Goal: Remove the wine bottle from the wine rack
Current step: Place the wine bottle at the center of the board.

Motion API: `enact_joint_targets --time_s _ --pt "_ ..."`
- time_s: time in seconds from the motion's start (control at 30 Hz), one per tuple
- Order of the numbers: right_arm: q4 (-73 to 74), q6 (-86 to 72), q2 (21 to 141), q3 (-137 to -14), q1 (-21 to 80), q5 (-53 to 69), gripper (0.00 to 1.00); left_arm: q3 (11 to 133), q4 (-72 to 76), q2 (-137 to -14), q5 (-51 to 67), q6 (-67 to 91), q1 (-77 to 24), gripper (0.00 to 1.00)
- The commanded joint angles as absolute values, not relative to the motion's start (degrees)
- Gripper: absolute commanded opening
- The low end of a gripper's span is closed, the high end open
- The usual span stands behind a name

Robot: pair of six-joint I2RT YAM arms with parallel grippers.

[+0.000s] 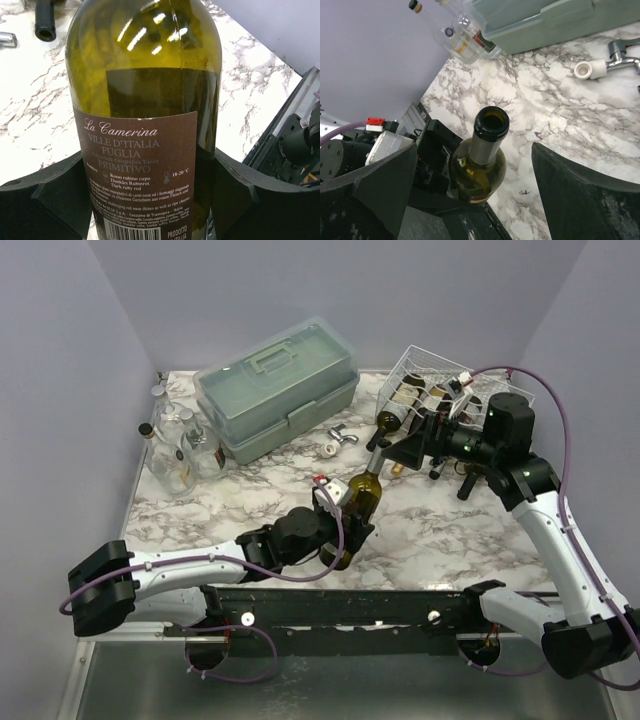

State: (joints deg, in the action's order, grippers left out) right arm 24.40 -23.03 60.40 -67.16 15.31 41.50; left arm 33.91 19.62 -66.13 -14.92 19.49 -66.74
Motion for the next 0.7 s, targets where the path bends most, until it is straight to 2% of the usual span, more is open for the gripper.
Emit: enact_joint_targets --time_s 0.0,0.17,0.3,0.37,0.67 --pt "17.71 -28.57 61.73 -64.25 15.15 46.63 0.98 35.4 28.6 -66.04 -21.34 16.64 -69.29 0.0" --pt "14.29 -32.04 63.57 -61.63 15.2 50.15 0.94 36.17 29.69 -66.86 -22.1 15.84 -70.38 0.0" --pt "11.47 -34.41 64.71 -59.68 15.15 53.06 0.83 36.72 30.1 -67.7 -22.13 15.64 -70.84 0.0" --pt "11.2 -34.37 65.01 -59.42 15.18 53.34 0.8 36.9 30.23 -68.02 -22.13 15.56 -71.08 0.0" --pt "10.74 -32.59 66.03 -59.06 15.2 53.45 0.46 37.35 30.5 -68.82 -21.57 15.47 -71.52 0.0"
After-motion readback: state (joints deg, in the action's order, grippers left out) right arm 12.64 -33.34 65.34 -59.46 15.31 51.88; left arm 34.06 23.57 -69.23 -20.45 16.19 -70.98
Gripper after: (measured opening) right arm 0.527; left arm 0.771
